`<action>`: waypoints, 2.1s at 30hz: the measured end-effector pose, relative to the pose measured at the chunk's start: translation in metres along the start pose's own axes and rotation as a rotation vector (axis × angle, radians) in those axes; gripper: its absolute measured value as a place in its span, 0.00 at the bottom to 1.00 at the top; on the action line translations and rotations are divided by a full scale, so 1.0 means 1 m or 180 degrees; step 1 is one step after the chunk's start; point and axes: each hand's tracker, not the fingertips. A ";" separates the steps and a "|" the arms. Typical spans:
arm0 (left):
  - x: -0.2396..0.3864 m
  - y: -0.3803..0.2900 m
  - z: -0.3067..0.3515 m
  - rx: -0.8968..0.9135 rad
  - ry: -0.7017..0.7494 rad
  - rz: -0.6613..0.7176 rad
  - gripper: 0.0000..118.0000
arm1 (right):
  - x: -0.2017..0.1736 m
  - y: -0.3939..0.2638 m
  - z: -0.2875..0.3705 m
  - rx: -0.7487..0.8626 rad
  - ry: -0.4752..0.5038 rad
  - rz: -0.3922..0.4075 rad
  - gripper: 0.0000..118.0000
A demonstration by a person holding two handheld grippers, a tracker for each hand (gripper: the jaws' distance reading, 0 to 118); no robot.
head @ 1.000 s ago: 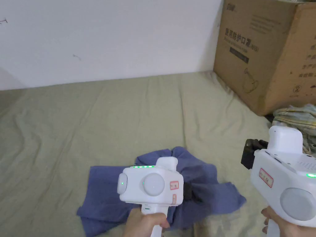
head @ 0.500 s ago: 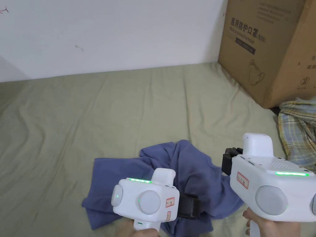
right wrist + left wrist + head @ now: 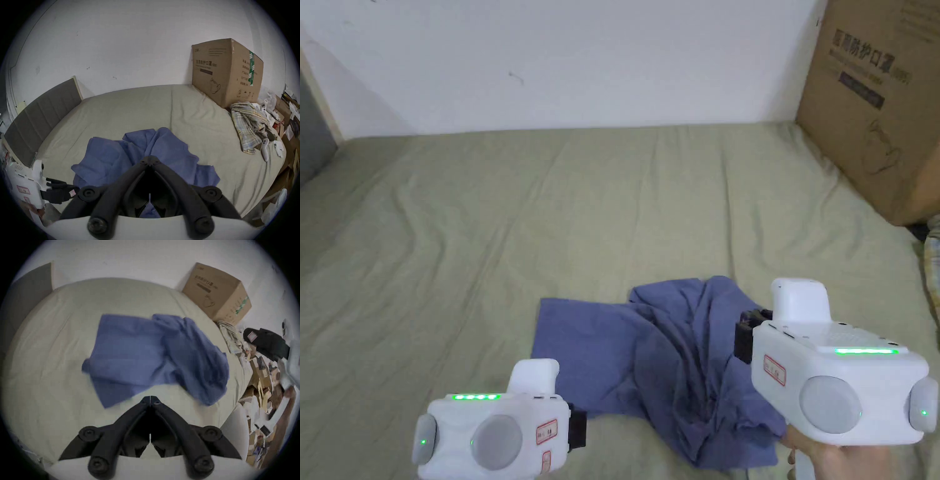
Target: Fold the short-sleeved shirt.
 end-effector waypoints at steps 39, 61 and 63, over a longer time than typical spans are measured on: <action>-0.046 0.199 -0.126 -0.0047 0.0765 -0.0019 0.07 | 0.039 0.021 -0.111 -0.0642 0.0025 -0.0180 0.00; -0.044 0.193 -0.082 0.0081 0.0672 -0.0074 0.06 | 0.072 0.072 -0.279 -0.1572 0.0126 0.0260 0.02; -0.045 0.193 -0.081 0.0084 0.0671 -0.0072 0.06 | 0.072 0.074 -0.274 -0.1434 -0.0149 0.0658 0.02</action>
